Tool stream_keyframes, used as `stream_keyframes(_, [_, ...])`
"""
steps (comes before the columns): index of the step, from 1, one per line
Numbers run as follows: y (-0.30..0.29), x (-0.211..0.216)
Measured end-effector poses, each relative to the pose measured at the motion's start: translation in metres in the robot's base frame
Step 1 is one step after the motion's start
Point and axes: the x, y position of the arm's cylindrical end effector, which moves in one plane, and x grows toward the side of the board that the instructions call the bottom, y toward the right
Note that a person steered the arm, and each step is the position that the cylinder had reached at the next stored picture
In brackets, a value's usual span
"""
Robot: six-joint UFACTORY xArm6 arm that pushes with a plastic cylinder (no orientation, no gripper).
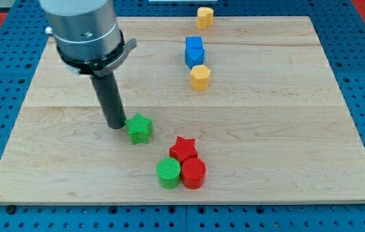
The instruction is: Move the yellow hexagon towards the center right of the board
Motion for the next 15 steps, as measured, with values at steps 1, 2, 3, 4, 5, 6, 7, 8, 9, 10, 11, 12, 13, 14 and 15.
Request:
stream_keyframes(1, [0.016,0.0])
stream_keyframes(2, [0.049,0.022])
stream_keyframes(3, [0.048,0.015])
stream_keyframes(4, [0.012,-0.024])
stream_keyframes(5, [0.01,-0.061])
stream_keyframes(6, [0.059,-0.076])
stream_keyframes(7, [0.117,-0.084])
stream_keyframes(8, [0.152,-0.096])
stream_keyframes(9, [0.146,-0.113])
stream_keyframes(10, [0.145,-0.13])
stream_keyframes(11, [0.144,-0.15])
stream_keyframes(12, [0.143,-0.164])
stream_keyframes(13, [0.168,-0.158])
stream_keyframes(14, [0.218,-0.138])
stream_keyframes(15, [0.264,-0.122])
